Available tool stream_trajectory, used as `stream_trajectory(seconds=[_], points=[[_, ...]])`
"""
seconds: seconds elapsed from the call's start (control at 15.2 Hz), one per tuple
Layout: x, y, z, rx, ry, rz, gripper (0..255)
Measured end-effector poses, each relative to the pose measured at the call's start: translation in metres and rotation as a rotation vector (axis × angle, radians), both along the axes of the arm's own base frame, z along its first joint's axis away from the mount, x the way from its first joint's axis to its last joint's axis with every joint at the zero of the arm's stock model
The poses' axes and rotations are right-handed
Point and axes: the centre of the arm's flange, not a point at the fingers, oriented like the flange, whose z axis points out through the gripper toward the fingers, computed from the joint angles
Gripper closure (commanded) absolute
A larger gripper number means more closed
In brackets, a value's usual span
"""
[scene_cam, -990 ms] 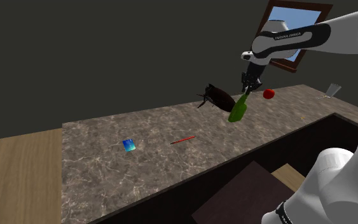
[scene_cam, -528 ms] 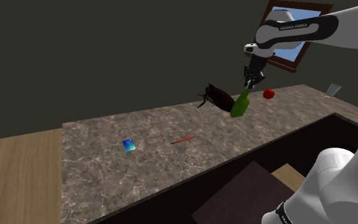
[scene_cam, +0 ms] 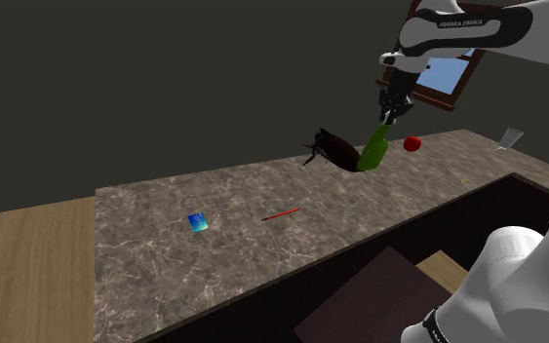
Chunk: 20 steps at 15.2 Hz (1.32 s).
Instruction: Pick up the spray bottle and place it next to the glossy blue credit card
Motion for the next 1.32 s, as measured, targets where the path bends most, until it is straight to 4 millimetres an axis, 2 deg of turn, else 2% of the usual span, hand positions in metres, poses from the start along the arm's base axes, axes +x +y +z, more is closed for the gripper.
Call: stream_trajectory(seconds=[1.19,1.32], points=[[0.001,0.000,0.095,0.000,0.000,0.000,255],[0.003,0.007,0.099,0.000,0.000,0.000,255]])
